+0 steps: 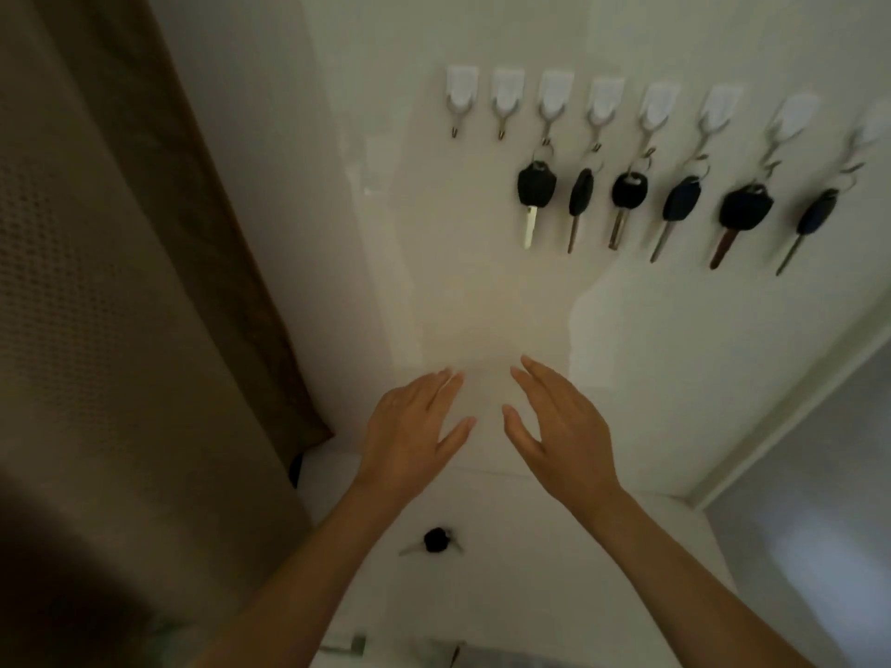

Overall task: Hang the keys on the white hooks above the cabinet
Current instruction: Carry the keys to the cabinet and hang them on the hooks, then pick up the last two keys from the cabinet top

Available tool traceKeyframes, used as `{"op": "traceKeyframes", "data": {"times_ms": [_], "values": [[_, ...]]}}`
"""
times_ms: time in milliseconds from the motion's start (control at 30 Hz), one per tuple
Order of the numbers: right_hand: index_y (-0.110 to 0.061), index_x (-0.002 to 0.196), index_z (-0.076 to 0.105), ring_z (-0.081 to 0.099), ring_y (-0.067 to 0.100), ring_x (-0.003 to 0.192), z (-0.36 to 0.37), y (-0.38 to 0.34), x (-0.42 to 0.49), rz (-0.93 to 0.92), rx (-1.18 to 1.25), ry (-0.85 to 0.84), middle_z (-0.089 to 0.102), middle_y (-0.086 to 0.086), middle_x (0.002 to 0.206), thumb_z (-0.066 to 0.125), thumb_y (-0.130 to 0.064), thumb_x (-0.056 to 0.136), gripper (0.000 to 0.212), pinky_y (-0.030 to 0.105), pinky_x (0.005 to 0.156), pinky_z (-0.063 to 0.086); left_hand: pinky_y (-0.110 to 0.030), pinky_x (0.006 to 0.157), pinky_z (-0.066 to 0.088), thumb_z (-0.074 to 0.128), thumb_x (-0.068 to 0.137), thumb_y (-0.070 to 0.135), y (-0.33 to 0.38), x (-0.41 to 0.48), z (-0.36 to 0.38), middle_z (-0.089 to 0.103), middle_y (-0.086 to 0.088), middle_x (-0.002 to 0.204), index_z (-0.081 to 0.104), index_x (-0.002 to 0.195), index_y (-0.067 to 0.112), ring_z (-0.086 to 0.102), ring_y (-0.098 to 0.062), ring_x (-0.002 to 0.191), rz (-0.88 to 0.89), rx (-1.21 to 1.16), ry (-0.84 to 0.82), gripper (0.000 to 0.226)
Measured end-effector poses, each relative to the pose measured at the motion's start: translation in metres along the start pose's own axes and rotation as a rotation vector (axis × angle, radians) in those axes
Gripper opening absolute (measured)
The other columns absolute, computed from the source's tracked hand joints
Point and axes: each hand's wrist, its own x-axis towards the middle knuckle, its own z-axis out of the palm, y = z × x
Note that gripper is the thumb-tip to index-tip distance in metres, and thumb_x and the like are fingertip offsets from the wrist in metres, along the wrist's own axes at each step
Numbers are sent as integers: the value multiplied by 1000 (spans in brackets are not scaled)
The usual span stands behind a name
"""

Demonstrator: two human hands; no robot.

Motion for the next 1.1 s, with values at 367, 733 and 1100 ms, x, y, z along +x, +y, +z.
{"op": "traceKeyframes", "data": {"times_ms": [367, 733, 1100], "values": [[-7, 128, 57, 55, 29, 124, 59, -2, -85, 15, -21, -403, 53, 16, 138, 27, -45, 99, 57, 43, 101, 47, -39, 90, 51, 34, 90, 53, -44, -98, 49, 65, -4, 126, 57, 130, 16, 63, -19, 113, -201, 200, -410, 59], [-10, 127, 57, 55, 29, 124, 105, -23, -134, -2, -36, -687, 54, 14, 138, 25, -46, 97, 56, 45, 101, 44, -40, 111, 27, 21, 96, 54, -64, -125, 81, 24, -2, 158, 19, 151, 22, 26, -17, 143, -233, 200, -630, 63], [-11, 131, 55, 52, 26, 128, 135, -35, -164, -84, 23, -919, 51, 8, 142, 36, -47, 89, 58, 39, 96, 50, -42, 115, 22, 31, 95, 55, -85, -133, 113, -2, -4, 162, 8, 152, 22, 7, -24, 147, -288, 115, -775, 69]]}}
